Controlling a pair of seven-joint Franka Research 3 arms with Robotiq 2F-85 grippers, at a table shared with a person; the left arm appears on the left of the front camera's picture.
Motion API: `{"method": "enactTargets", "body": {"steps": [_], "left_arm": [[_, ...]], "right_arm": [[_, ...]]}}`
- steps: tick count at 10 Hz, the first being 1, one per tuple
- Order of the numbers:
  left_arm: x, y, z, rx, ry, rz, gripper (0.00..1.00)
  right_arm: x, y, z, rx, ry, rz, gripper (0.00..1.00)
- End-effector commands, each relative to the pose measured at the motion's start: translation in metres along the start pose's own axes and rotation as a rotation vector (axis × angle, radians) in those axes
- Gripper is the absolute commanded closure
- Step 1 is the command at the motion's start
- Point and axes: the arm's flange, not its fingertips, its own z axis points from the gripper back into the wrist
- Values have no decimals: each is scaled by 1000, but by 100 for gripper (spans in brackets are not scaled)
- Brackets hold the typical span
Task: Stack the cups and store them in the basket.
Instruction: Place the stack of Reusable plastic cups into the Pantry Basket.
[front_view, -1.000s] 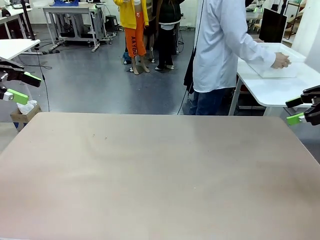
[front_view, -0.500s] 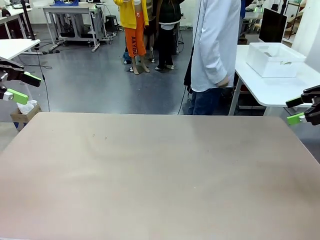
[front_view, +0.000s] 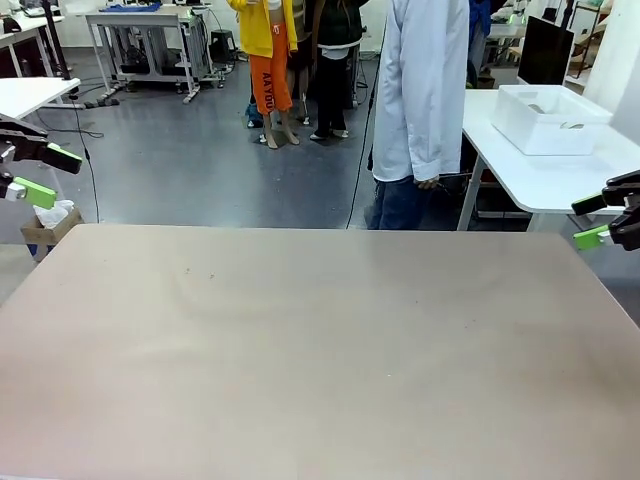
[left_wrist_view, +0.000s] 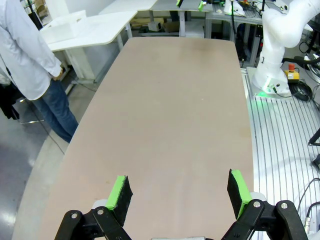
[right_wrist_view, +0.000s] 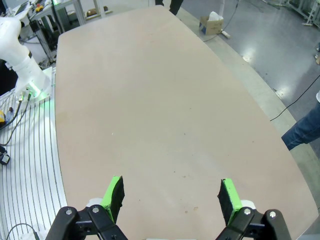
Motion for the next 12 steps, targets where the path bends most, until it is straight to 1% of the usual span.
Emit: {"method": "enactTargets", "body": {"steps": [1, 12], "left_arm": [[3, 1, -1, 5, -25, 1, 0], [3, 1, -1, 5, -25, 1, 0]], "right_arm": [[2, -3, 1, 3, -27, 6, 0], [2, -3, 1, 3, -27, 6, 0]]}}
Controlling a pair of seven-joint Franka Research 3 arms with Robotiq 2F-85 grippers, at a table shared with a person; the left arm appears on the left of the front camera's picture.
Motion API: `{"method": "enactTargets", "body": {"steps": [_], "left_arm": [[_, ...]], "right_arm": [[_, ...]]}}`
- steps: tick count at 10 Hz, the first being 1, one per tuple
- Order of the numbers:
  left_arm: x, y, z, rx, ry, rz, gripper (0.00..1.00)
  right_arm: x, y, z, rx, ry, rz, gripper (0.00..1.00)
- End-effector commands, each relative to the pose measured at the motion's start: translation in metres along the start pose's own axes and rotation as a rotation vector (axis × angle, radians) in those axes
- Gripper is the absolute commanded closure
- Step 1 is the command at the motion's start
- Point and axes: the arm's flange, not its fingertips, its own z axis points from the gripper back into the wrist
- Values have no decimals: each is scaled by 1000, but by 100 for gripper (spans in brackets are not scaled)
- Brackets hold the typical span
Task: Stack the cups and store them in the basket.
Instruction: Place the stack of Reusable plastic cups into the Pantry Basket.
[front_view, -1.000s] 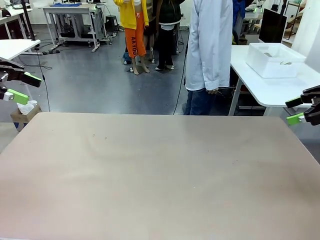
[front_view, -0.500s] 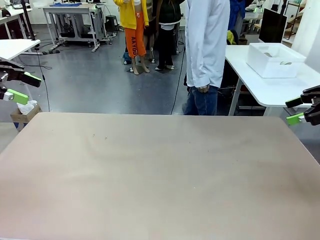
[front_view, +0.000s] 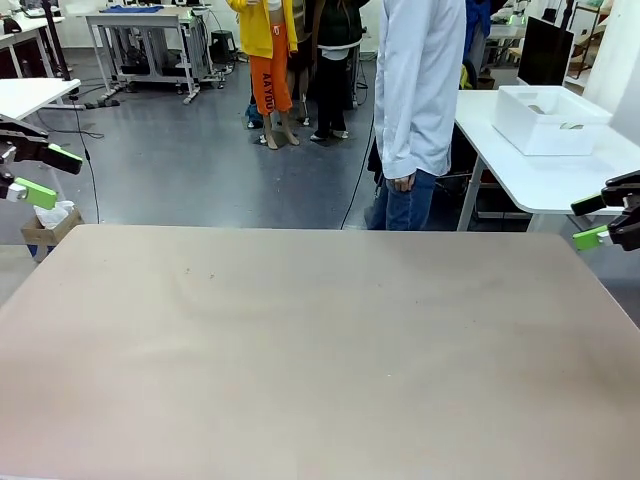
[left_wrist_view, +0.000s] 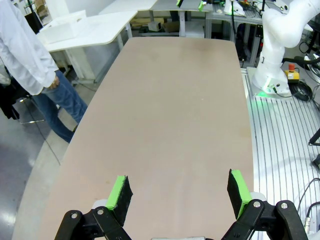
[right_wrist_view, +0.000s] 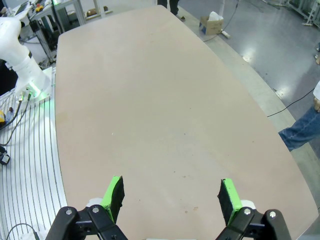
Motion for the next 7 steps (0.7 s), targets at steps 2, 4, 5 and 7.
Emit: {"method": "enactTargets", "body": {"steps": [2, 4, 5, 7], "left_arm": [[3, 1, -1, 4, -25, 0, 0], [3, 1, -1, 4, -25, 0, 0], [3, 1, -1, 4, -25, 0, 0], [3, 1, -1, 4, -25, 0, 0]], "right_arm": [[2, -3, 1, 3, -27, 6, 0], [2, -3, 1, 3, -27, 6, 0], [2, -3, 1, 3, -27, 6, 0], [2, -3, 1, 3, -27, 6, 0]]}}
